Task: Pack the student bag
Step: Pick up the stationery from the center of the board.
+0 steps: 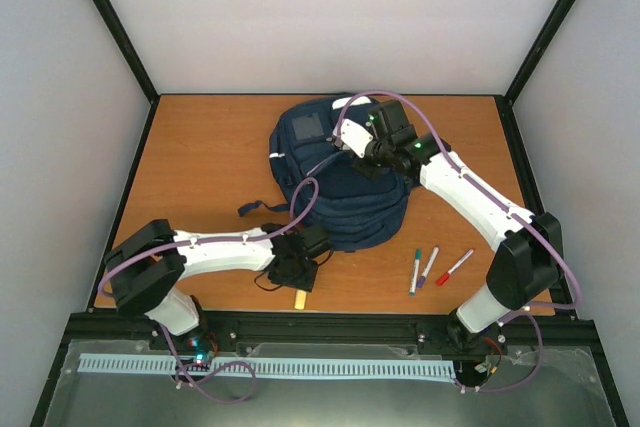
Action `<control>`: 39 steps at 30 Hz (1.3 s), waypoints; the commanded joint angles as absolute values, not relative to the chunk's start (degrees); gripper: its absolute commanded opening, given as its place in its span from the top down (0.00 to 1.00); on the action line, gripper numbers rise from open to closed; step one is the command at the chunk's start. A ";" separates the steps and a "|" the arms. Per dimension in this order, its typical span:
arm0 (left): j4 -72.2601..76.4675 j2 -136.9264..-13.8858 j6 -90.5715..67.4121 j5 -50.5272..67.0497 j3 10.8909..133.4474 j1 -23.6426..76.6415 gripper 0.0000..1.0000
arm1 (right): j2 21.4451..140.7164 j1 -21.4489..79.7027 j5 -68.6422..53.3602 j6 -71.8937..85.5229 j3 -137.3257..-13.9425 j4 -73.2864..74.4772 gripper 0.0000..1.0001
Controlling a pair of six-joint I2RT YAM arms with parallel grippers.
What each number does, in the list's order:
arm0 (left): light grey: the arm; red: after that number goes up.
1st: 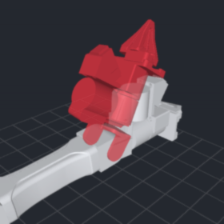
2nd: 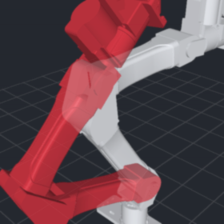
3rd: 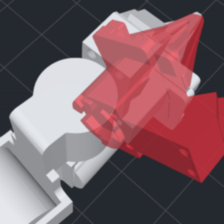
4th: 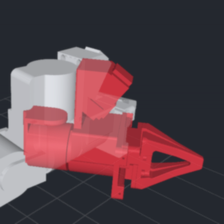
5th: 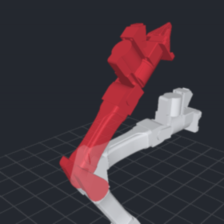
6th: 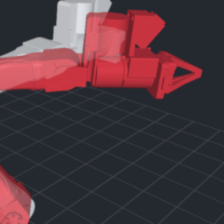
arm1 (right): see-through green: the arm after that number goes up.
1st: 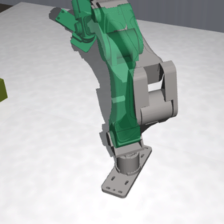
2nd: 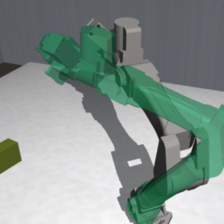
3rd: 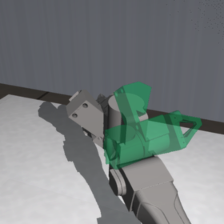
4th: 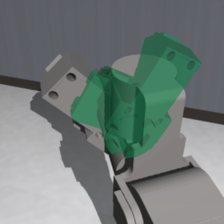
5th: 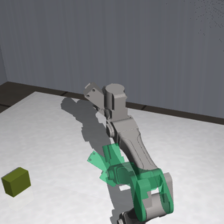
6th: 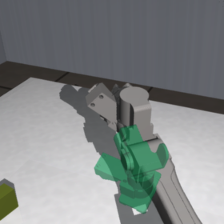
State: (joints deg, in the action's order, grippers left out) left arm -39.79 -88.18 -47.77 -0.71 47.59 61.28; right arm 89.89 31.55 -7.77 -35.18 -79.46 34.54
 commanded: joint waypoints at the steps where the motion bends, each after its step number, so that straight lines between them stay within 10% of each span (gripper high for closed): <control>1: -43.57 -90.49 -50.37 -2.48 50.15 62.79 0.50 | 89.48 31.64 -9.10 -32.83 -82.33 30.12 0.97; 7: -44.15 -92.24 -49.14 -4.54 51.16 62.84 0.77 | 89.37 31.64 -10.48 -32.39 -81.86 30.39 0.97; 18: -45.55 -83.72 -39.47 -12.85 56.00 62.80 0.96 | 92.08 30.16 -14.94 -31.19 -88.27 36.09 0.97; 39: -23.96 -76.96 -40.29 -20.08 69.32 55.65 0.99 | 98.30 29.80 -18.63 -25.59 -100.77 43.87 0.97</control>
